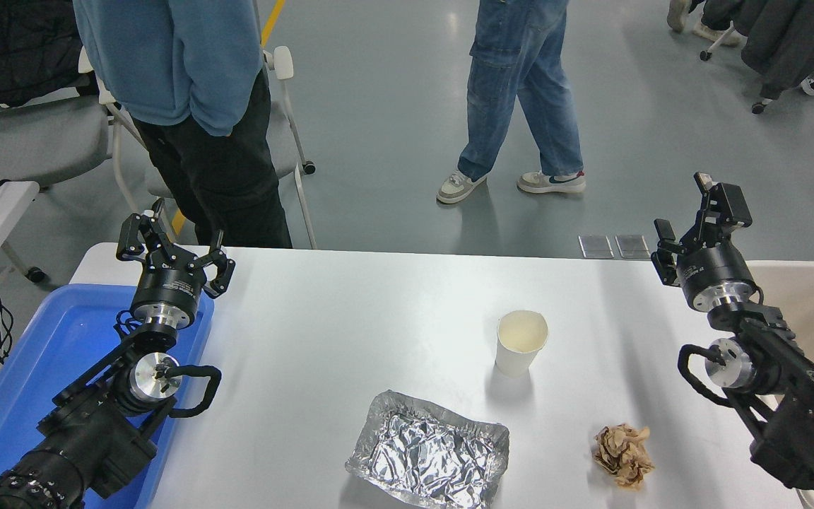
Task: Dispose of the paper cup in the dustbin
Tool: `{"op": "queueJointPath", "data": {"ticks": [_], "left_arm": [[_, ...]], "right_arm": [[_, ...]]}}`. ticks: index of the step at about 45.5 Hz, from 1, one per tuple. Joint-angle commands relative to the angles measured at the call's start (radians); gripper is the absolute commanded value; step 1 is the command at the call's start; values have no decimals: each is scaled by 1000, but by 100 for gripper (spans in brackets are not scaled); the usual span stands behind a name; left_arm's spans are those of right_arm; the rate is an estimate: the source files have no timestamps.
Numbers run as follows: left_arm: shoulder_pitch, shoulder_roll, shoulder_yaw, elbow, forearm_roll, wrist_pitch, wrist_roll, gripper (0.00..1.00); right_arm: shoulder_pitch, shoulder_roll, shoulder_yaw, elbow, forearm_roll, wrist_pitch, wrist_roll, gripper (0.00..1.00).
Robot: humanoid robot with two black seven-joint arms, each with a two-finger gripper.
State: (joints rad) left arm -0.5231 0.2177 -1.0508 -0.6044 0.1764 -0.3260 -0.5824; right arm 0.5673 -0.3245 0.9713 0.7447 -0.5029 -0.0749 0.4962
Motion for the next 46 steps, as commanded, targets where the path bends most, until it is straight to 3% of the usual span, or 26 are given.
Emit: {"op": "queueJointPath", "data": {"ticks": [1,13,19,36,46], "left_arm": [[0,-1,0,0,0,1,1,100],[0,-1,0,0,0,1,-1,100],[0,-1,0,0,0,1,1,100],[0,-1,0,0,0,1,1,100],[0,-1,0,0,0,1,1,100]], "right_arm": [[26,2,0,-47,3,0,-1,100],[25,1,-8,-48,0,3,-1,100],[31,-22,-121,-31,0,10,-19,100],[198,-211,-382,125,-2,14,-231,100],[335,-260,-614,189,-61,15,-286,100]]}}
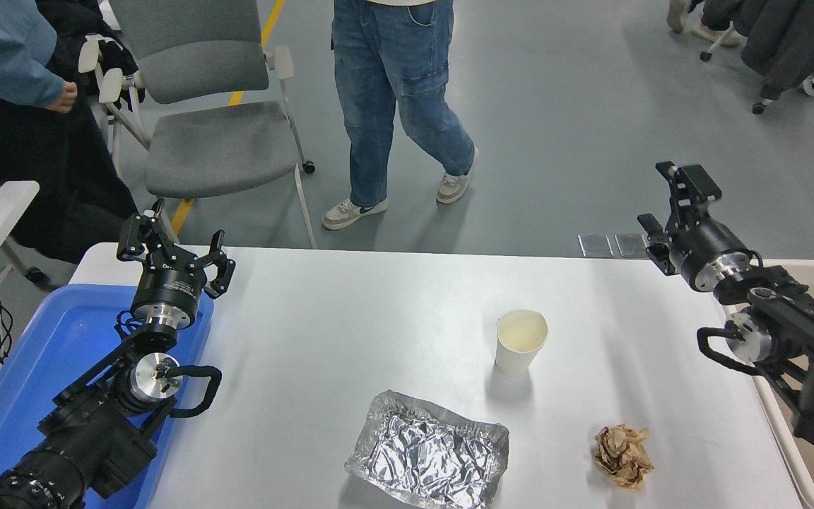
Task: Dispose of the paper cup in the dustbin
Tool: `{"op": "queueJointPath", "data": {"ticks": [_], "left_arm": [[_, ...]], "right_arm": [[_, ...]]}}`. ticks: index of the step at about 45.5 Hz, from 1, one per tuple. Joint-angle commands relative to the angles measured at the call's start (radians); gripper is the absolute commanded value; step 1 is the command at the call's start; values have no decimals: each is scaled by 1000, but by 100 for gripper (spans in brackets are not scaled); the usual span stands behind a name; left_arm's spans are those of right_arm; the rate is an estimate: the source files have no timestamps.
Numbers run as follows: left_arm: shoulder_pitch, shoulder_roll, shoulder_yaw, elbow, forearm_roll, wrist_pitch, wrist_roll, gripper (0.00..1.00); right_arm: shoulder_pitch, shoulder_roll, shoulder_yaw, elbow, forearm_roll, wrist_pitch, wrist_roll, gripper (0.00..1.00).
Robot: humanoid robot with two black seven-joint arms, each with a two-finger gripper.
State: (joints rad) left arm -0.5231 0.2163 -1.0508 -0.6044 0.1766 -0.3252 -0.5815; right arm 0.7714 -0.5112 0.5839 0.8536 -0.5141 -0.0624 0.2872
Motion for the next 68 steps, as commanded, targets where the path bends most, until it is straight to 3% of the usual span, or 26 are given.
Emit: {"op": "queueJointPath", "data": {"ticks": [1,9,17,32,37,44,54,68], "left_arm": [[0,0,0,0,0,0,0,100],[0,0,0,0,0,0,0,100],[0,0,0,0,0,0,0,100],[0,0,0,0,0,0,0,100],[0,0,0,0,0,0,0,100],[0,0,0,0,0,0,0,100],[0,0,0,0,0,0,0,100],[-2,0,0,0,0,-1,2,100]], "right_arm": [[147,-79,-260,88,-66,3,-79,100],[270,-131,-478,180,-184,9,-82,100],[396,-171,-659,257,-317,88,-82,100],[555,-201,-843,439,-543,262,-82,100],[577,-181,-910,449,-632,266,-83,100],[589,-69,-1001,394,-765,257,-105,100],[546,112,-1064,141,-762,257,-160,100],[496,135,-1064,48,-756,254,-168,100]]}}
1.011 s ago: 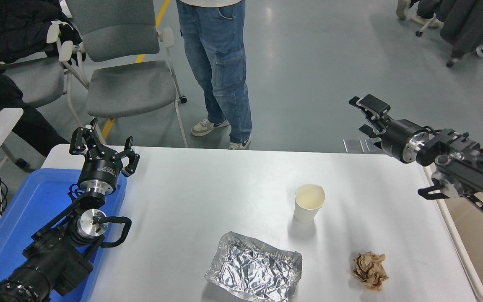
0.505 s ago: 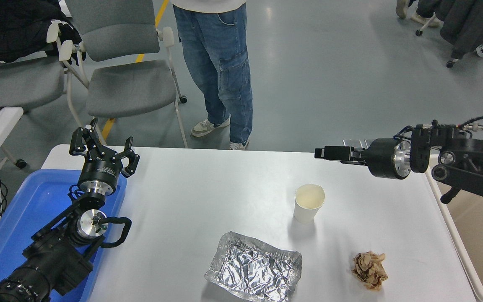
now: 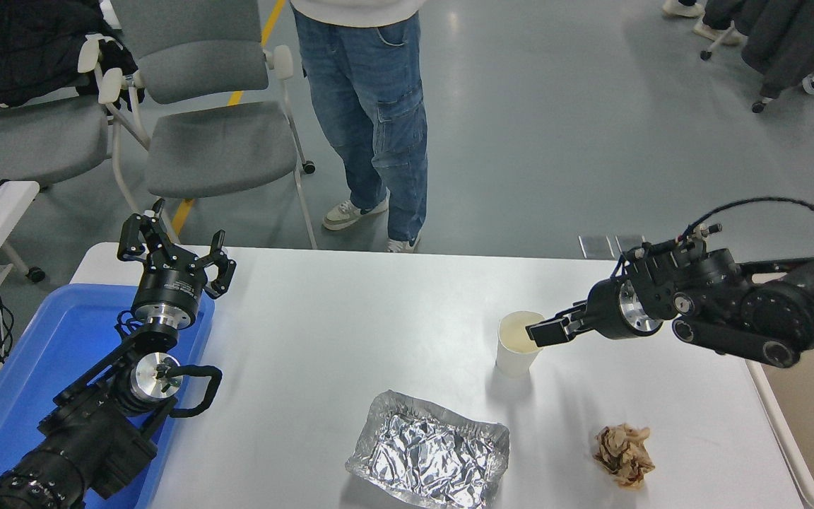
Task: Dispose of the paper cup in the dustbin
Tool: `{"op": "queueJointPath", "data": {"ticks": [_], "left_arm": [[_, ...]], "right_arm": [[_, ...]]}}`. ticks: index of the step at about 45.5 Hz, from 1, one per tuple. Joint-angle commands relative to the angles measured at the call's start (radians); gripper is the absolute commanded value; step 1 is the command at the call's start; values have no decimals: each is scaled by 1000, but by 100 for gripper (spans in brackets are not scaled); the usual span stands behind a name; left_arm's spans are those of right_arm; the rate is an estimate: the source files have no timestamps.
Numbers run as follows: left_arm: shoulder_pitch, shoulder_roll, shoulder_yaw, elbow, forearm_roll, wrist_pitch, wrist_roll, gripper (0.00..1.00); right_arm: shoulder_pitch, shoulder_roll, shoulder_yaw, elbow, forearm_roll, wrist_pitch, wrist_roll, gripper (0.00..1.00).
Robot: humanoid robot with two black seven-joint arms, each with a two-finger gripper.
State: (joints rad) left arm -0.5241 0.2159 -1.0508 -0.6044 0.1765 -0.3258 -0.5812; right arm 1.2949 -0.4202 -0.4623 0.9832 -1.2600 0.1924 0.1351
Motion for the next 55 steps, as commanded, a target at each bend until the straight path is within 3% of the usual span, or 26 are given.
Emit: {"op": "queueJointPath", "data": {"ticks": [1,22,55], "left_arm": [[1,0,0,0,0,-1,1,100],[-1,0,0,0,0,-1,0,100],[-1,0,0,0,0,1,0,100]], "right_arm": [[-31,44,-18,-83,-10,-1,-15,100],[-25,90,-9,-100,86,15,-17,100],[-57,139,-24,-153,73,-4,-11,98]]}}
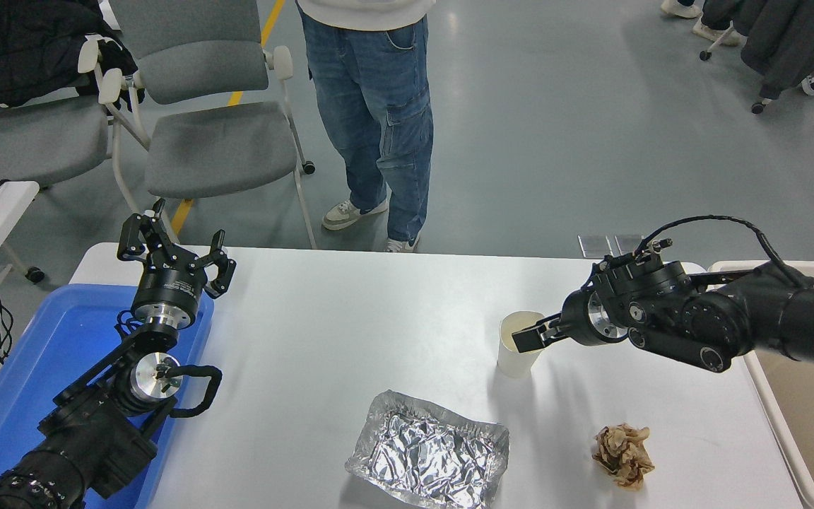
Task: Dispose of the paper cup in the dustbin
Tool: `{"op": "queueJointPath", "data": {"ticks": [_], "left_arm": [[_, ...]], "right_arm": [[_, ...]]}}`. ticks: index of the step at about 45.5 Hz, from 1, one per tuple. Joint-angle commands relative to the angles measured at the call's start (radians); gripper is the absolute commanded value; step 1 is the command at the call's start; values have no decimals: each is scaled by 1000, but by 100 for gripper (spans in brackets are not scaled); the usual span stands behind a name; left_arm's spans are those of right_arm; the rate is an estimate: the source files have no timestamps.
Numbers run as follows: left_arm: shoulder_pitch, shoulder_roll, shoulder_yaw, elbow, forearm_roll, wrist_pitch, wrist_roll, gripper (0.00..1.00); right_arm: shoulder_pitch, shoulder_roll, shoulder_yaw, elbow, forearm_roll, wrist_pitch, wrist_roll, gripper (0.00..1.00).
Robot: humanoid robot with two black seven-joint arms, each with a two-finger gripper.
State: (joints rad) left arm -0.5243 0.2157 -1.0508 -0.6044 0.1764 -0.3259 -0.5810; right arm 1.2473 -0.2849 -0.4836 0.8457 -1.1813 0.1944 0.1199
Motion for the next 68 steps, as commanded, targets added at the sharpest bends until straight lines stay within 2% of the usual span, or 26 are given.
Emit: {"op": "queueJointPath", "data": {"ticks": [1,8,12,17,20,45,54,59,68], "left_arm": [[1,1,0,0,0,-1,0,100],[1,1,0,0,0,-1,0,100],[0,1,0,0,0,-1,0,100],[1,1,0,0,0,-1,0,100],[0,1,0,0,0,-1,0,100],[0,-1,0,0,2,1,0,100],[0,1,0,0,0,-1,1,100],[0,1,0,0,0,1,1,100],[0,-1,0,0,0,-1,1,100]], "right_arm": [[-9,4,-3,-16,-6,-6,6,95],[-11,9,-7,-8,-15,-3,6,58],[-11,10,-15,-10,-40,-3,6,45],[-12,9,-18,-14,-41,-4,6,22],[-14,9,-18,-20,-41,-4,6,0],[20,7,-10,1,-29,0,14,0],[145,-78,0,140,17,22,14,0],[265,-144,-1,243,106,56,14,0],[458,-279,-6,447,127,109,14,0]]}}
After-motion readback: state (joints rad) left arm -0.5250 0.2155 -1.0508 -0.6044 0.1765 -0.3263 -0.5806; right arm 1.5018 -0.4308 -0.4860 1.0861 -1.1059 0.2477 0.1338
